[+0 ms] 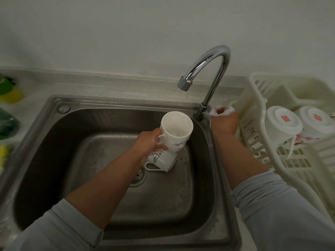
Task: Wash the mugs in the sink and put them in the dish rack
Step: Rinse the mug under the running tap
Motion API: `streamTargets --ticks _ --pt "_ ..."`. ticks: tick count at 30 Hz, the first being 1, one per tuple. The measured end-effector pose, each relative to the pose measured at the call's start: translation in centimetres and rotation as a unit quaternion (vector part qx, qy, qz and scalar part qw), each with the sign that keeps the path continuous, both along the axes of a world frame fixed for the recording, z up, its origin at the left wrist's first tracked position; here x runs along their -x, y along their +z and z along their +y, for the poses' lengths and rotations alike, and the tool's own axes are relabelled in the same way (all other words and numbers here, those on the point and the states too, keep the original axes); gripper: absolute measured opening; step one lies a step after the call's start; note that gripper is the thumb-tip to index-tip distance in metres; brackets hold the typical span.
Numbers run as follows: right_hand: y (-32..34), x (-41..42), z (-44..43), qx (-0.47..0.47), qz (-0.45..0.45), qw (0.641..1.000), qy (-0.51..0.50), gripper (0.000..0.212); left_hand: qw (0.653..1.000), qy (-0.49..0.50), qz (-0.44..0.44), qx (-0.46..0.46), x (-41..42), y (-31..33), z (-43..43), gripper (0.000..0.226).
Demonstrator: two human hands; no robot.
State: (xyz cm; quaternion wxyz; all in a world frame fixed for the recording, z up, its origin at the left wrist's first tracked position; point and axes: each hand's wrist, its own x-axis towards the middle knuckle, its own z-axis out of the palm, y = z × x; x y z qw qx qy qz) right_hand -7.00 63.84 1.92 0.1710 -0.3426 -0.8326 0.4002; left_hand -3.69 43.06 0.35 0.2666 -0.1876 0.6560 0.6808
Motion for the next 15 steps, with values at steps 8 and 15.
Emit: streamTargets --ticks 8,15 --pt "-0.27 -0.11 -0.08 -0.016 -0.007 1.0 0.011 0.019 1.0 -0.007 -0.001 0.003 -0.17 0.14 -0.03 0.036" --pt "-0.58 -0.49 -0.64 -0.014 0.005 1.0 0.007 0.019 1.0 -0.006 -0.003 0.008 -0.11 0.3 -0.24 0.037"
